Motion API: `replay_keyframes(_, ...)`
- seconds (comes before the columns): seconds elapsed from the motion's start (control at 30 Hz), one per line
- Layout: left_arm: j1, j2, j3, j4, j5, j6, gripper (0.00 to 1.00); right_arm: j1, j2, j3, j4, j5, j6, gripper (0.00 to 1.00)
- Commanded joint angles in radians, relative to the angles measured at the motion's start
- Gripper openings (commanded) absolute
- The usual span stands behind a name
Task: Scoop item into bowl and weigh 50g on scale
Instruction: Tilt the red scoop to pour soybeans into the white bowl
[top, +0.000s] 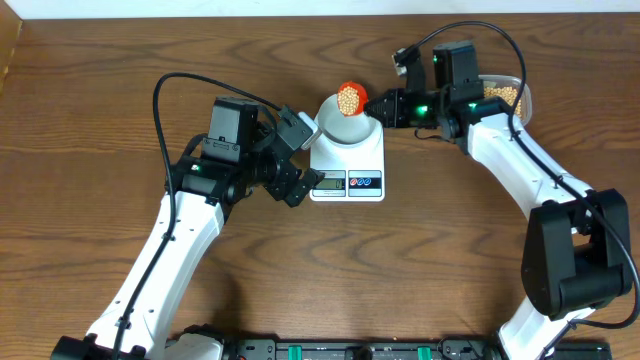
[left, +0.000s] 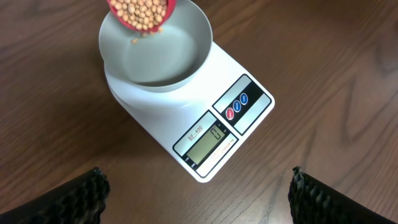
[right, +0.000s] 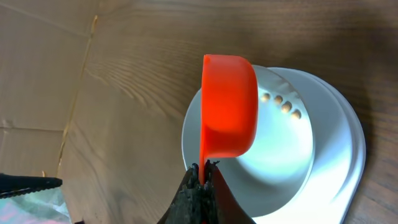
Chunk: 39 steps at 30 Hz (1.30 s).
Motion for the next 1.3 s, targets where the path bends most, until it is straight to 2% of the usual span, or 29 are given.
replay_keyframes(0.0,0.0,0.0,-0.007,0.0,0.006,0.01,0.95,0.011,-0.051,-0.002,-0.021,0.047,0.01,0.01)
replay_keyframes(0.17,0.0,0.0,-0.007,0.0,0.006,0.01,0.95,0.03,-0.1,-0.002,-0.053,0.127,-0.006,0.01)
replay_keyframes(0.83,0.0,0.0,-0.007,0.0,0.006,0.01,0.95,0.062,-0.136,-0.002,-0.107,0.208,-0.053,0.02)
replay_keyframes(1.27,0.0,0.0,-0.007,0.0,0.006,0.01,0.95,0.119,-0.136,-0.002,-0.126,0.32,-0.162,0.02)
